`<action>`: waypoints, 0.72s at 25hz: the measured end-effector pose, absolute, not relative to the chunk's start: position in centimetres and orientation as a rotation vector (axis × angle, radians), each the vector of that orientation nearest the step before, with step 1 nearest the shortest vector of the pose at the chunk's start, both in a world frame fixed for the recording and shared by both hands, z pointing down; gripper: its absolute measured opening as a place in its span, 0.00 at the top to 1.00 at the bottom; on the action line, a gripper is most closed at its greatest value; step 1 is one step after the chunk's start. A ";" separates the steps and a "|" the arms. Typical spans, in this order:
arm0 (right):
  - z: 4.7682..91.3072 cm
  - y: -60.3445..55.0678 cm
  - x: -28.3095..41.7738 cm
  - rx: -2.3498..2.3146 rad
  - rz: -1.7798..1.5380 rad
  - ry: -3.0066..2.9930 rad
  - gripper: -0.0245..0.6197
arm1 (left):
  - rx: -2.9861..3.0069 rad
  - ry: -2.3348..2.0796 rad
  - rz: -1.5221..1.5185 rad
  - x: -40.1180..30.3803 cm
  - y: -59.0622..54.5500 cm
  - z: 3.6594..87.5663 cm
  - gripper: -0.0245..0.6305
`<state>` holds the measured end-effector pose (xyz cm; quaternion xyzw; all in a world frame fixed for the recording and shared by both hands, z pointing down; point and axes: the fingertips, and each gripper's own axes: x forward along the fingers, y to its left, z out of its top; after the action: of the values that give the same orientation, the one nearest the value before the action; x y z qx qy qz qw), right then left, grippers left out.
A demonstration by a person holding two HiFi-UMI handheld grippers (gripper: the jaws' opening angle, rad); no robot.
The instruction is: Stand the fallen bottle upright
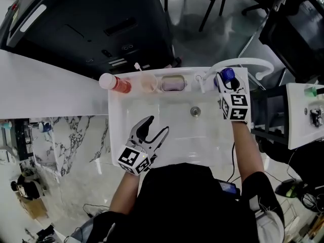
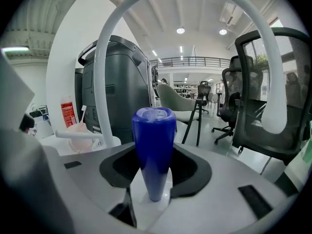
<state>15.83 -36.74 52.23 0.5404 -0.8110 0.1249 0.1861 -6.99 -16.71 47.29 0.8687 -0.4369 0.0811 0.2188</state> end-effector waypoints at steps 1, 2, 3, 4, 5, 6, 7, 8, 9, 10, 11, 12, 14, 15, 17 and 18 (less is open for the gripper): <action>52.2 -36.8 15.8 1.527 0.351 -2.288 0.69 | 2.402 -1.209 0.228 -7.0 -16.8 47.4 0.52; 52.2 -36.8 15.8 1.532 0.351 -2.292 0.69 | 2.400 -1.208 0.231 -7.0 -16.8 47.5 0.52; 52.2 -36.8 15.8 1.535 0.353 -2.294 0.69 | 2.398 -1.207 0.234 -7.1 -16.8 47.5 0.52; 52.3 -36.8 15.8 1.537 0.356 -2.295 0.69 | 2.396 -1.206 0.234 -7.1 -16.8 47.6 0.52; 52.3 -36.7 15.8 1.539 0.358 -2.295 0.69 | 2.395 -1.205 0.234 -7.0 -16.8 47.6 0.52; 52.3 -36.7 15.8 1.539 0.358 -2.295 0.69 | 2.394 -1.203 0.234 -6.9 -16.8 47.7 0.52; 52.2 -36.8 15.8 1.537 0.353 -2.295 0.69 | 2.393 -1.202 0.233 -6.8 -16.8 47.7 0.52; 52.2 -36.7 15.8 1.532 0.341 -2.295 0.68 | 2.393 -1.201 0.232 -6.8 -16.7 47.7 0.52; 52.2 -36.7 15.7 1.523 0.323 -2.296 0.68 | 2.395 -1.199 0.231 -6.7 -16.6 47.7 0.52; 52.3 -36.7 15.6 1.509 0.307 -2.300 0.63 | 2.396 -1.197 0.230 -6.6 -16.6 47.7 0.52; 52.3 -36.6 15.4 1.494 0.303 -2.309 0.53 | 2.398 -1.195 0.228 -6.6 -16.5 47.7 0.52; 52.3 -36.6 15.3 1.481 0.310 -2.319 0.51 | 2.399 -1.194 0.228 -6.6 -16.4 47.6 0.52; 52.2 -36.4 15.2 1.480 0.320 -2.323 0.50 | 2.402 -1.194 0.227 -6.6 -16.2 47.6 0.52; 52.1 -36.3 15.3 1.489 0.314 -2.318 0.50 | 2.403 -1.195 0.225 -6.6 -16.1 47.5 0.52; 51.9 -36.0 15.6 1.508 0.301 -2.306 0.50 | 2.409 -1.196 0.221 -6.6 -15.9 47.3 0.52; 51.8 -35.8 15.7 1.517 0.297 -2.301 0.50 | 2.412 -1.196 0.218 -6.7 -15.9 47.2 0.52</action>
<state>15.73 -35.76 51.82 0.5380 -0.8159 0.1055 0.1839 -6.67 -15.87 47.20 0.8715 -0.4320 0.0788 0.2184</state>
